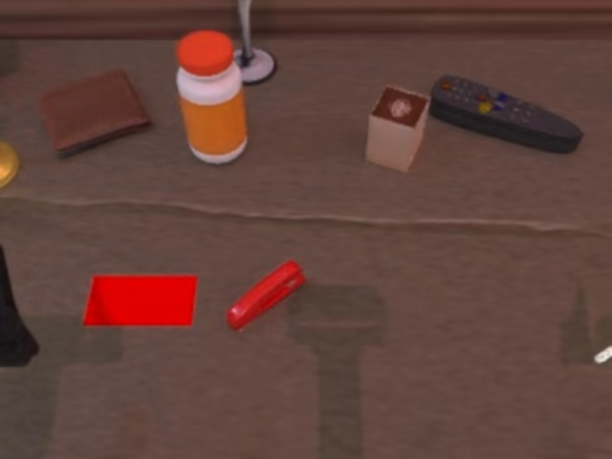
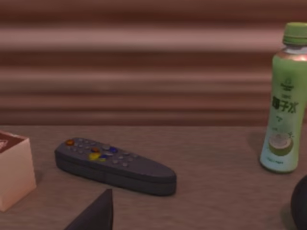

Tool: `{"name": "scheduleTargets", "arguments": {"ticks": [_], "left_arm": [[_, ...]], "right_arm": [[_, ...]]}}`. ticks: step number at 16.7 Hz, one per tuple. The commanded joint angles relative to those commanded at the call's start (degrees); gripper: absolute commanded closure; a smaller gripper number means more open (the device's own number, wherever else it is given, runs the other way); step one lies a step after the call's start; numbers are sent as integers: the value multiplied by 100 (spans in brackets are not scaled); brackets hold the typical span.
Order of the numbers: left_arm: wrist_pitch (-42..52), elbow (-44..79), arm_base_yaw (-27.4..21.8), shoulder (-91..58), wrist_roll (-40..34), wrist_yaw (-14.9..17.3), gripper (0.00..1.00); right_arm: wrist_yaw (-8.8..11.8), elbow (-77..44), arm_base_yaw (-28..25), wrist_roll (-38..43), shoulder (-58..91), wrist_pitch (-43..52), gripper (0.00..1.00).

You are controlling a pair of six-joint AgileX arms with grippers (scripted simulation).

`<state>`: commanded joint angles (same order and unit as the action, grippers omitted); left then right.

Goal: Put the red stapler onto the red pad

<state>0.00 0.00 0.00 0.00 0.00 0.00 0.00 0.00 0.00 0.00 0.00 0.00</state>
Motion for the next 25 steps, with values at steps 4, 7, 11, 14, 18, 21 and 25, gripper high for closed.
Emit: {"name": "scheduleTargets", "arguments": {"ticks": [4,7,11,14,18,21,25], "left_arm": [[140,173,-78,-175,27,9,0],[669,886,-349,-899,122,18,0],[1814,2565,-898,-2720,334,5,0],[2887,4093,-1397,-4664,543,-11,0],[4402,6089,-2099,-7376,839,-24,0],[5426,7418,-2587,-9042,1032,-19,0],[6462,8950,-3098,-10768,1220,-8,0]], "right_arm": [[0,0,0,0,0,0,0],[0,0,0,0,0,0,0],[0,0,0,0,0,0,0],[0,0,0,0,0,0,0],[0,0,0,0,0,0,0],[0,0,0,0,0,0,0],[0,0,0,0,0,0,0]]}}
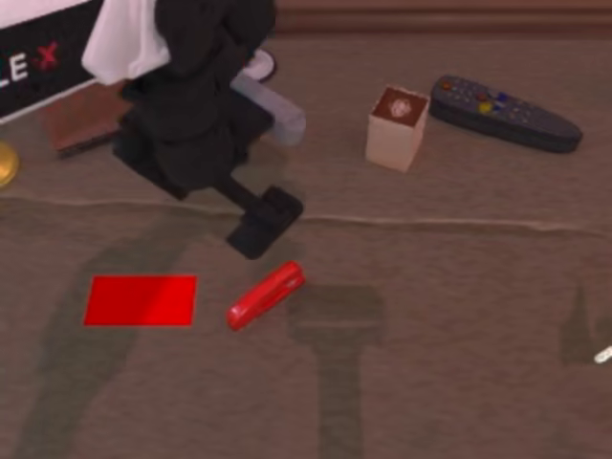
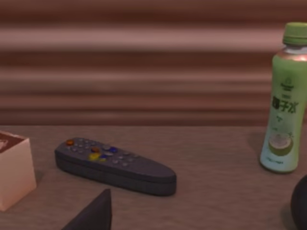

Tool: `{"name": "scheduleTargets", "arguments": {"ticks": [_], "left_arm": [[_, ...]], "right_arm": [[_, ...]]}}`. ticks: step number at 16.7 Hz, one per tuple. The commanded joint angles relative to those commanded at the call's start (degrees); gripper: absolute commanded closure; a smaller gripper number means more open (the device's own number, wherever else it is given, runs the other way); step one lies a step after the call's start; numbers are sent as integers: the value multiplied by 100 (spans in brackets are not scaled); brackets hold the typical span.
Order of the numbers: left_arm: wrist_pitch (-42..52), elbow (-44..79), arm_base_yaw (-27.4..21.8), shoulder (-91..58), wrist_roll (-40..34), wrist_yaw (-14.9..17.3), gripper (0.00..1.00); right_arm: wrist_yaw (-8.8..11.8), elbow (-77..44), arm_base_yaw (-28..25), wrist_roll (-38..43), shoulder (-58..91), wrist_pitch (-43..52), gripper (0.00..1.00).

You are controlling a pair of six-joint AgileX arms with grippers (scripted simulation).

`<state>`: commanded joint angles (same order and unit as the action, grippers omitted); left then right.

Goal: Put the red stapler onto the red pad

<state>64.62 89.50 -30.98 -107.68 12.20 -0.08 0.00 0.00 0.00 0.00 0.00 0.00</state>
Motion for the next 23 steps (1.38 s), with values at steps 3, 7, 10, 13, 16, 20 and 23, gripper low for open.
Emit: {"name": "scheduleTargets", "arguments": {"ticks": [3,7,10,13,16,20,23], "left_arm": [[476,771,-240,-839,84,3,0],[665,1094,-334,-1144,116,3,0],[652,1079,-305,-1131,111,2,0],[423,882,-317,-1198,127,3,0],[-331,387,-317,-1408,134,5,0],[-1247,-244,-316,-1690,139,7,0],[-1350,-329,-317,-1736,140,8,0]], "right_arm": [[0,0,0,0,0,0,0],[0,0,0,0,0,0,0],[0,0,0,0,0,0,0],[0,0,0,0,0,0,0],[0,0,0,0,0,0,0],[0,0,0,0,0,0,0],[0,0,0,0,0,0,0]]}}
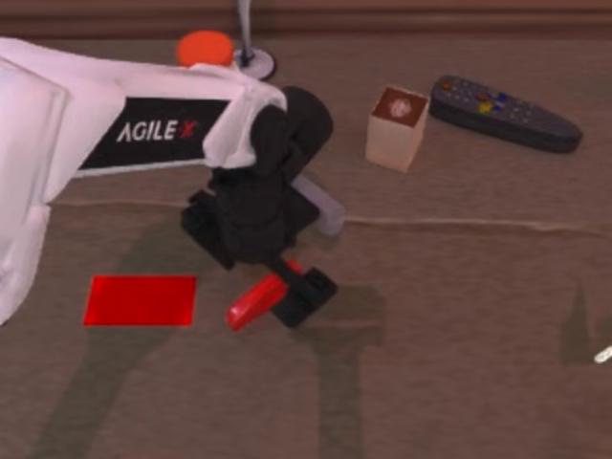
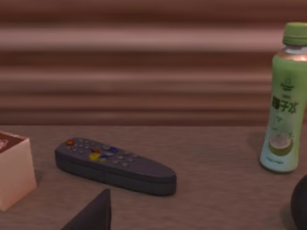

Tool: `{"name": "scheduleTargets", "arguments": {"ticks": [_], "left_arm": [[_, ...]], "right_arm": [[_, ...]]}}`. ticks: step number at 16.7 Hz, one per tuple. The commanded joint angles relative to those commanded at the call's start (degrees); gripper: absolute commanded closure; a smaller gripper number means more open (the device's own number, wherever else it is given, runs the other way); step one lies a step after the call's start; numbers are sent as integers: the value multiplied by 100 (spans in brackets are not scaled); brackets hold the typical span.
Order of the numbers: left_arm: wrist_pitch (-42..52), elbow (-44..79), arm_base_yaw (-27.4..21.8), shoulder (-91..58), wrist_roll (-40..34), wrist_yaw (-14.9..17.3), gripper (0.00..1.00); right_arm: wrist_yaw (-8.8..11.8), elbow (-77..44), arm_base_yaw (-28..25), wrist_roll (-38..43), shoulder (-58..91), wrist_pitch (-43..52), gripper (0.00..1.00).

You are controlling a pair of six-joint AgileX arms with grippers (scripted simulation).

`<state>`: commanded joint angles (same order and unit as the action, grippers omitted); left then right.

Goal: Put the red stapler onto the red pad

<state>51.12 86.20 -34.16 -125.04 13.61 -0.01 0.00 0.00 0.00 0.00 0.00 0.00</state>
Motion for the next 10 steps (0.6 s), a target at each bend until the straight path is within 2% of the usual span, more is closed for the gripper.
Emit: {"name": "scheduleTargets", "arguments": {"ticks": [2,10], "left_arm": [[0,0,0,0,0,0,0],[0,0,0,0,0,0,60]], "right_arm": [[0,0,0,0,0,0,0],[0,0,0,0,0,0,0]]}}
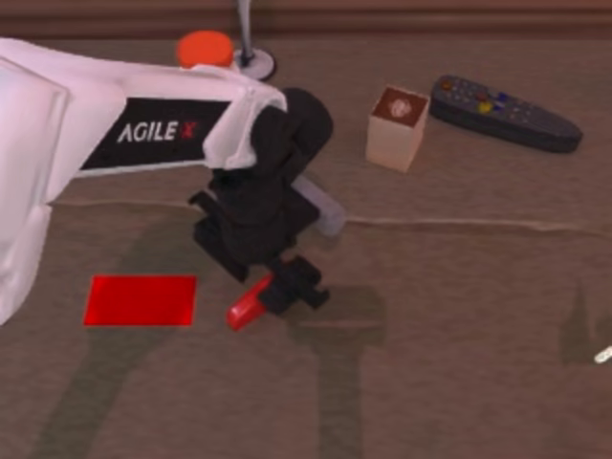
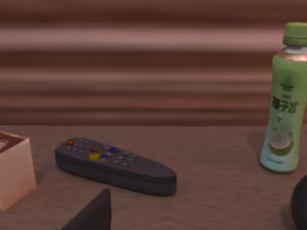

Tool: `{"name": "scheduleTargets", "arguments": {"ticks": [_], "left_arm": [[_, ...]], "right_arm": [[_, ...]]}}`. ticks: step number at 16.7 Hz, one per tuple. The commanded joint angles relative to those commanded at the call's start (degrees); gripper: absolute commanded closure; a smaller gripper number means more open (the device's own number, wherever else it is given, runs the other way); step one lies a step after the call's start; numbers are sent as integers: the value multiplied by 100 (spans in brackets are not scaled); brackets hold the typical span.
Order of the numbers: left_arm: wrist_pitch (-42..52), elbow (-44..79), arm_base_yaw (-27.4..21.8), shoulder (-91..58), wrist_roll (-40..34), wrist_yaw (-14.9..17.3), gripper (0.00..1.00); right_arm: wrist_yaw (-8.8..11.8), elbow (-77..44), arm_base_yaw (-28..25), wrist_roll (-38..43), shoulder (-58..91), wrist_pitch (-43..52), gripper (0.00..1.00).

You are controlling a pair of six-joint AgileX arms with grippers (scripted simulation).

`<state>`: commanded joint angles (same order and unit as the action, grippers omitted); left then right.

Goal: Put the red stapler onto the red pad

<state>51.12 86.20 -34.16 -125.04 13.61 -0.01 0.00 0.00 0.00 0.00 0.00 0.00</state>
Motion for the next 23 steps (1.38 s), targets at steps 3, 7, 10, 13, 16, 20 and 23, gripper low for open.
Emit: {"name": "scheduleTargets", "arguments": {"ticks": [3,7,10,13,16,20,23], "left_arm": [[0,0,0,0,0,0,83],[0,0,0,0,0,0,100],[0,0,0,0,0,0,100],[0,0,0,0,0,0,100],[96,90,5,22,5,-2,100],[933,688,59,243,-23,-5,100],[1718,1187,81,450,-17,-6,100]], "right_arm": [[0,0,0,0,0,0,0],[0,0,0,0,0,0,0],[0,0,0,0,0,0,0],[0,0,0,0,0,0,0],[0,0,0,0,0,0,0],[0,0,0,0,0,0,0],[0,0,0,0,0,0,0]]}}
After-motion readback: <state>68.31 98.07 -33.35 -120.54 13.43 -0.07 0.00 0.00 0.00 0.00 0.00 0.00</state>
